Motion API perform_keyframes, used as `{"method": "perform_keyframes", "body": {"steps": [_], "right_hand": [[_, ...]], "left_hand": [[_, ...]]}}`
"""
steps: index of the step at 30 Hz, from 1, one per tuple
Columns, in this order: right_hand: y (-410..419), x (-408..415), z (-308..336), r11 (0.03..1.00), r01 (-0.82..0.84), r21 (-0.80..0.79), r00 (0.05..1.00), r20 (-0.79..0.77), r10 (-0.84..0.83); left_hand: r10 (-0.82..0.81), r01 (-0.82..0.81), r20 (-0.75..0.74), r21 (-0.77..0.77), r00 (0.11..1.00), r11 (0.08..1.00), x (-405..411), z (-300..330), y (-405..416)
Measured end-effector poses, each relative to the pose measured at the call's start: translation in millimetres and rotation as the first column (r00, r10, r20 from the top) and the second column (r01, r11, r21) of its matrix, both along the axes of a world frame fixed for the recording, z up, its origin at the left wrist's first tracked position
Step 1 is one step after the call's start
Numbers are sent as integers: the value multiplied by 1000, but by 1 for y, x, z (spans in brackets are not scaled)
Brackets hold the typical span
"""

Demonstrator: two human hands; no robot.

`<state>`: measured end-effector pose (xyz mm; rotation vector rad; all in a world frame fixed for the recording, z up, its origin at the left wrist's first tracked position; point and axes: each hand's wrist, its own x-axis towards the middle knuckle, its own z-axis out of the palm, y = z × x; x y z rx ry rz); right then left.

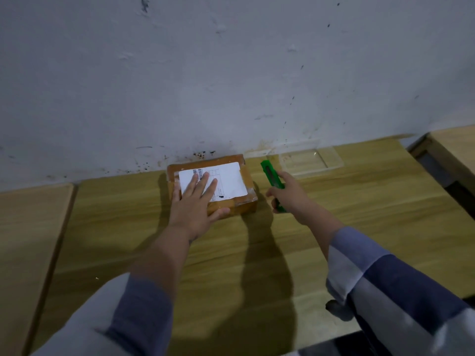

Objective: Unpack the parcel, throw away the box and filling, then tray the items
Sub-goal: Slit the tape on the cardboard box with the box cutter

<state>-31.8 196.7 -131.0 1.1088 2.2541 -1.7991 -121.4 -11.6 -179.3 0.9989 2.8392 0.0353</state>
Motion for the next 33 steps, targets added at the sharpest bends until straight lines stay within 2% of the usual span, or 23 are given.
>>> {"method": "perform_keyframes", "body": {"steps": [3,6,8,12,15,20,26,33], "right_hand": [[-4,7,11,986,-109,-127,994,-1,110],[-9,12,20,970,-212,-121,976,17,216],[-15,13,23,969,-239,-59,970,36,241],[-30,10,22,951,-247,188,967,114,228],[-36,11,18,907,-229,355,973,101,207],[-46,14,17,816,-270,510,963,130,237],[-50,13,22,746,-334,576,942,224,248],[-54,16,28,741,-325,588,945,229,233]], "left_hand": [[11,-11,0,12,1000,1000,9,1,-3],[19,-19,8,8,1000,1000,15,2,-5],[15,-15,10,11,1000,1000,18,1,-7],[6,-7,16,16,1000,1000,18,1,-9],[12,-13,24,5,1000,1000,17,2,-9],[15,-15,25,1,1000,1000,17,2,-9],[23,-23,16,6,1000,1000,17,0,-9],[23,-23,11,9,1000,1000,16,-2,-9]]}}
